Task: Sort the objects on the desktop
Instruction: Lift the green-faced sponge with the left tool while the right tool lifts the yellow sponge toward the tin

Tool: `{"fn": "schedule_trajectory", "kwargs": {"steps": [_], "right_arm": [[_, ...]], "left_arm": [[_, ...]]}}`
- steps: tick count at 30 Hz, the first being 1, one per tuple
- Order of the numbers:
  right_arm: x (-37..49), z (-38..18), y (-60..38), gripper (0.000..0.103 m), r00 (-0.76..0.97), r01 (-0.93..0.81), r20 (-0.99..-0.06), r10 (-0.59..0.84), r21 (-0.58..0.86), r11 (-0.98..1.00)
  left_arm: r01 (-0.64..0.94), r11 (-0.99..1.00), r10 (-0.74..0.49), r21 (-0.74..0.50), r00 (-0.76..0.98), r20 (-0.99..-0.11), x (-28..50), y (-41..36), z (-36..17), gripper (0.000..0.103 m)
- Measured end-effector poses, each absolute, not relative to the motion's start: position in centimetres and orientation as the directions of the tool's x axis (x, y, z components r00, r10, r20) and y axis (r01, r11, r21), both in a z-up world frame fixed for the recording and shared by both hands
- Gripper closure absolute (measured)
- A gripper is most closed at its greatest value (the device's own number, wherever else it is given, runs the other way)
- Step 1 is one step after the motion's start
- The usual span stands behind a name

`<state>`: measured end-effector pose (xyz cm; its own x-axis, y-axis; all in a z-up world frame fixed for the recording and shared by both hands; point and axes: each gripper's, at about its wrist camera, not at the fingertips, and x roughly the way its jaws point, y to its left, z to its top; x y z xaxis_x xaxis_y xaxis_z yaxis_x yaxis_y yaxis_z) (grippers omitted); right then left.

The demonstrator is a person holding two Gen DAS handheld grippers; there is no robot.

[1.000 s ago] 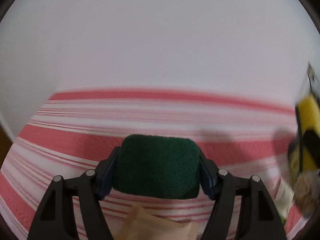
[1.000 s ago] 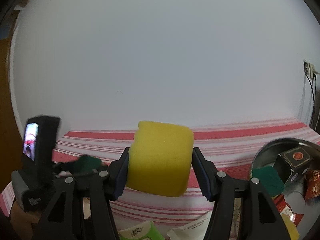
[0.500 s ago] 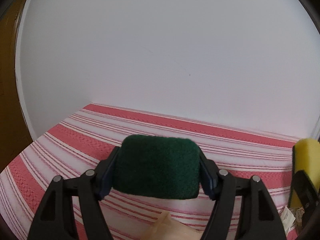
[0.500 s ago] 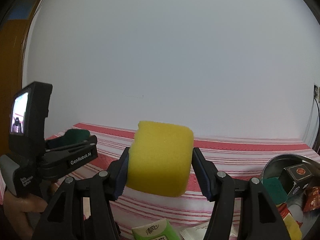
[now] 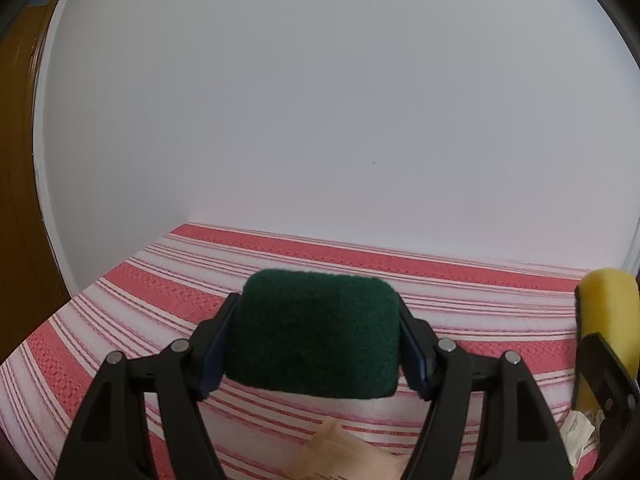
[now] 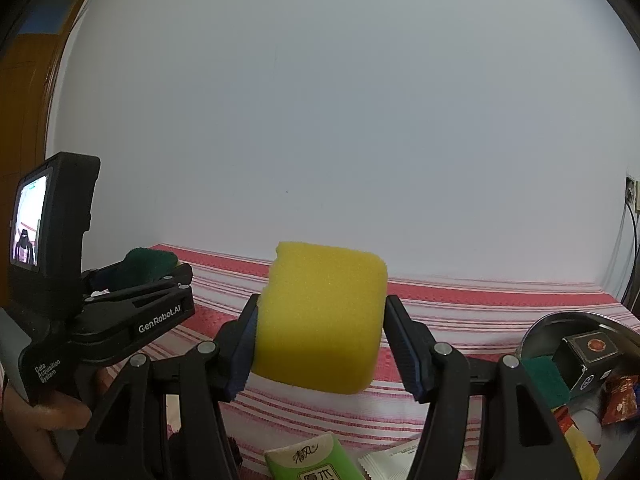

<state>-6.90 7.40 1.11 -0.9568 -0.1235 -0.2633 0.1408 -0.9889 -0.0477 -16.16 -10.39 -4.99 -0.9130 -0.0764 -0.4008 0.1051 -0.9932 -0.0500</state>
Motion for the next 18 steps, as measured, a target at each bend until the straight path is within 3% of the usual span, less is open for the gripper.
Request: {"fn": "schedule_trajectory", "kwargs": {"steps": [18], "right_arm": [[-5.4, 1.4, 8.1, 0.041, -0.958, 0.131, -0.262, -0.114, -0.050, -0.990]], "left_arm": [[0.118, -0.991, -0.086, -0.061, -0.919, -0.385, -14.4, -10.0, -4.5, 0.032]]}}
